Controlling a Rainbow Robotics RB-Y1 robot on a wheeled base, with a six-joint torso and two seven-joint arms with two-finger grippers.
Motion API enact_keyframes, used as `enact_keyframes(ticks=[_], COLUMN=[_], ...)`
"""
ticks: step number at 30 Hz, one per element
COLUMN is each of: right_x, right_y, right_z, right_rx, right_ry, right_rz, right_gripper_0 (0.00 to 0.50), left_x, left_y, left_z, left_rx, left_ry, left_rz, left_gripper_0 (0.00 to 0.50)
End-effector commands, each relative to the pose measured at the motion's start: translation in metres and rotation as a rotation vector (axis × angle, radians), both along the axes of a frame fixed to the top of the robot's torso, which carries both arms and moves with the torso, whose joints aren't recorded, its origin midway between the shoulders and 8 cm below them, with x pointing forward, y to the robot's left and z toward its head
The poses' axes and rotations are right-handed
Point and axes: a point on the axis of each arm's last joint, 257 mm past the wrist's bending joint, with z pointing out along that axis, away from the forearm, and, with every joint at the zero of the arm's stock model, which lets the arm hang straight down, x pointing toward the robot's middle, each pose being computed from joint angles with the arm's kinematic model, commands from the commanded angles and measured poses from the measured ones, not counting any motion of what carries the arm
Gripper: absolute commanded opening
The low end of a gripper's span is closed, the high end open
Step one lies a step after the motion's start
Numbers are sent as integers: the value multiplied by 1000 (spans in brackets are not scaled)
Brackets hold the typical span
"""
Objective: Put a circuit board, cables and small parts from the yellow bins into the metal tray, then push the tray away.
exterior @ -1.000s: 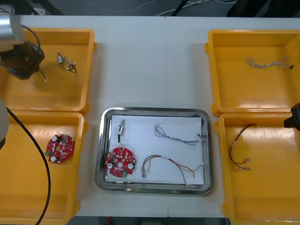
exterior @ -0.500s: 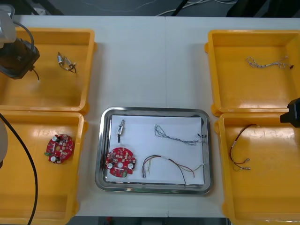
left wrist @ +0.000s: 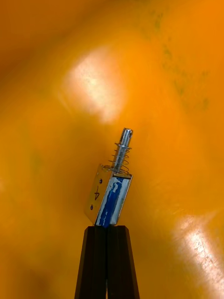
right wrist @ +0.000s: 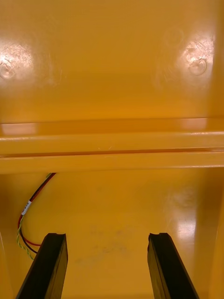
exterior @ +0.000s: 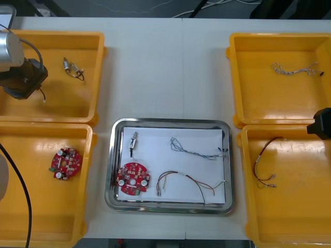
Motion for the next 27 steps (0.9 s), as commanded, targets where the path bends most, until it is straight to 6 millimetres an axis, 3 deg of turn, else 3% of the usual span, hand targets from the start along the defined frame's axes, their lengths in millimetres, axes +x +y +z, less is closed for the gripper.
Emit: enact_keyframes(ticks=[1,15,17,19,20,23,27], right_x=[-1,0,1,1,2,2,2], right_y=[3,5,5,6,6,5,5], right_z=[-5,-4,-4,-4,-4,-3,-3], right_rx=[-17,-23,-23,-23,-25,-27,-29], right_ry=[0,-3,-6,-6,-9,-10,-9], right_rz=[34,52,57,62,63,63,66], right_gripper_0=[499,500,500,500,500,500,500], left_x=[1,1,1,1,1,1,-3], left_y=[-30,-52,-52,-52,-51,-50,-49], left_z=[-3,-11,-12,-12,-12,-12,-5], left_rx=[30,31,31,32,33,37,43], left_ry=[23,40,41,42,41,42,50], left_rz=[-109,-149,-148,-150,-149,-150,-155], left_gripper_0=[0,1,93,242,289,381,426])
